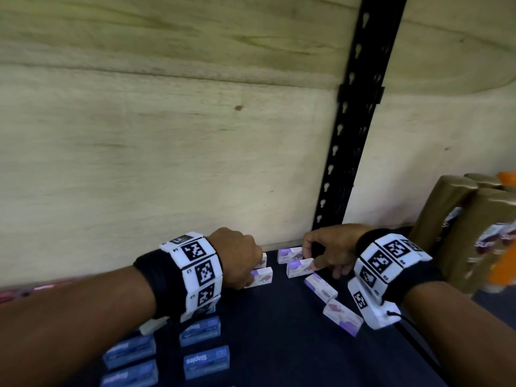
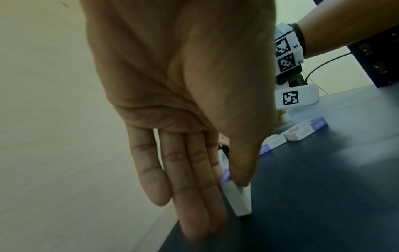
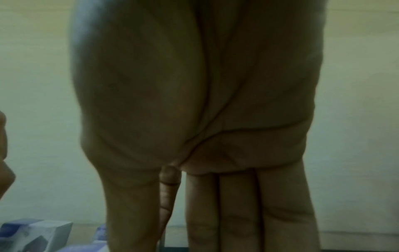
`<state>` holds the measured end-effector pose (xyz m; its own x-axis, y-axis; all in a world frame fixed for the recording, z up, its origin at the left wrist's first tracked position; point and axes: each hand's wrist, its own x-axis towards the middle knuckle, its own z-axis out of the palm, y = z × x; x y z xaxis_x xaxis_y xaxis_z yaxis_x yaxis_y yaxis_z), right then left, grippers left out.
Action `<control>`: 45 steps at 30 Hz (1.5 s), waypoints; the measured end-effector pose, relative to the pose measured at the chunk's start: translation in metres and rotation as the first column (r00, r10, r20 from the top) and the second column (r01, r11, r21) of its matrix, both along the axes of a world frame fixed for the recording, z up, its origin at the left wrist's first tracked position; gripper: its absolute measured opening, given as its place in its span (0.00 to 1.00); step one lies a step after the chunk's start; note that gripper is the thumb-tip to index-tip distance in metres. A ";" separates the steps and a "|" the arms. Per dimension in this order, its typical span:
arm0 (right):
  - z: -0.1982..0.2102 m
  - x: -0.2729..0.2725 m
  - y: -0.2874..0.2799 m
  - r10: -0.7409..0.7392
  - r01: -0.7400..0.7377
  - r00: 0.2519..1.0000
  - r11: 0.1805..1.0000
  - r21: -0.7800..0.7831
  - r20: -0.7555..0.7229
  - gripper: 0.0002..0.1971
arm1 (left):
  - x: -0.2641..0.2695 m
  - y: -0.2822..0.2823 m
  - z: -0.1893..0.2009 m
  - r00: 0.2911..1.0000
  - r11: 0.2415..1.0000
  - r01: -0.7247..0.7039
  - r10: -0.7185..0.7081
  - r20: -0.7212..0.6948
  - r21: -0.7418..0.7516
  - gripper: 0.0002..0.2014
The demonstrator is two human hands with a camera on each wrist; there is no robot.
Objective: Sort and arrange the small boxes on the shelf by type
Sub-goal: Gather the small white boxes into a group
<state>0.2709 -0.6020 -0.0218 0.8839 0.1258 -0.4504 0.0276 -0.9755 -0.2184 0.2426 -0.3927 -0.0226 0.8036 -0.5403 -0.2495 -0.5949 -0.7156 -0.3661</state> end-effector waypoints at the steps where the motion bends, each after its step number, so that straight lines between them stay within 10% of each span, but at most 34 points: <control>1: -0.001 0.000 0.000 0.003 -0.003 1.000 1.000 -0.002 0.007 0.07 | 0.000 0.000 0.000 1.000 1.000 -0.003 0.003 0.003 -0.006 0.14; 11: 0.000 -0.003 0.002 -0.029 0.029 0.999 1.000 -0.001 0.017 0.11 | -0.005 0.008 0.006 0.998 0.998 -0.044 0.047 0.045 -0.052 0.19; 25: 0.009 -0.037 0.013 0.002 0.001 1.000 0.910 -0.414 0.007 0.22 | -0.036 0.019 0.021 0.999 0.998 -0.028 0.030 0.044 -0.054 0.16; 33: 0.020 -0.050 0.006 -0.018 0.061 0.991 0.939 -0.337 0.129 0.14 | -0.053 0.010 0.022 0.999 0.994 0.010 -0.004 0.054 -0.108 0.19; 45: 0.016 -0.076 0.006 -0.001 0.031 0.993 0.966 0.256 -0.117 0.12 | -0.063 -0.009 0.009 0.998 0.952 0.053 -0.059 -0.011 -0.302 0.24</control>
